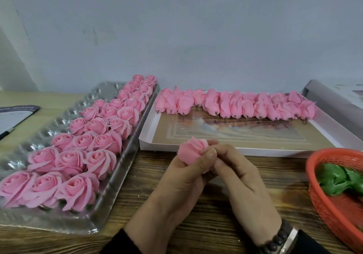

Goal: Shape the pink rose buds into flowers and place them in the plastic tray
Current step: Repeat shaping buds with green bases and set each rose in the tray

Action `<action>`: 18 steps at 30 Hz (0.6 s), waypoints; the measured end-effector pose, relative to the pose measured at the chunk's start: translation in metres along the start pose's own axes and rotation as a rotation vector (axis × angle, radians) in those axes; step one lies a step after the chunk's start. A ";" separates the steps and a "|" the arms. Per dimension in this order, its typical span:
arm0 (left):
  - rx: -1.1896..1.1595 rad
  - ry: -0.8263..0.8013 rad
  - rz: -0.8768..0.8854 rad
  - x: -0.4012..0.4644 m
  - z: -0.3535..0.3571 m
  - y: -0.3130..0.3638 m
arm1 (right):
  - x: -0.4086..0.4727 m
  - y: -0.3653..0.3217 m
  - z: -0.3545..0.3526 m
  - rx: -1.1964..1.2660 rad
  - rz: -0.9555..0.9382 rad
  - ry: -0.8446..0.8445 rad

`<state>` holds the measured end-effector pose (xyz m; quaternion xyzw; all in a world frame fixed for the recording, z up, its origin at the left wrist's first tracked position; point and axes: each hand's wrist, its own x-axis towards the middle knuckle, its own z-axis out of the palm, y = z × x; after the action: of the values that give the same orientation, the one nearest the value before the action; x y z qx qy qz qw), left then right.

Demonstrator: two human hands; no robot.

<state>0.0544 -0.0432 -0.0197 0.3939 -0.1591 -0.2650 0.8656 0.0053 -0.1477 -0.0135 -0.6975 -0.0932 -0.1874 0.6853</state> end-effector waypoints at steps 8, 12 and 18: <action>0.352 0.080 0.107 -0.002 0.000 0.000 | 0.001 0.002 -0.010 -0.171 -0.067 0.142; 0.528 0.130 0.211 -0.002 0.002 0.002 | 0.005 0.003 -0.013 -0.110 0.051 0.119; 0.636 0.091 0.261 -0.002 0.010 -0.003 | 0.008 0.006 -0.010 -0.151 0.130 0.069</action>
<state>0.0471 -0.0495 -0.0154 0.6315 -0.2440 -0.0715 0.7325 0.0136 -0.1589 -0.0158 -0.7449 -0.0096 -0.1731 0.6442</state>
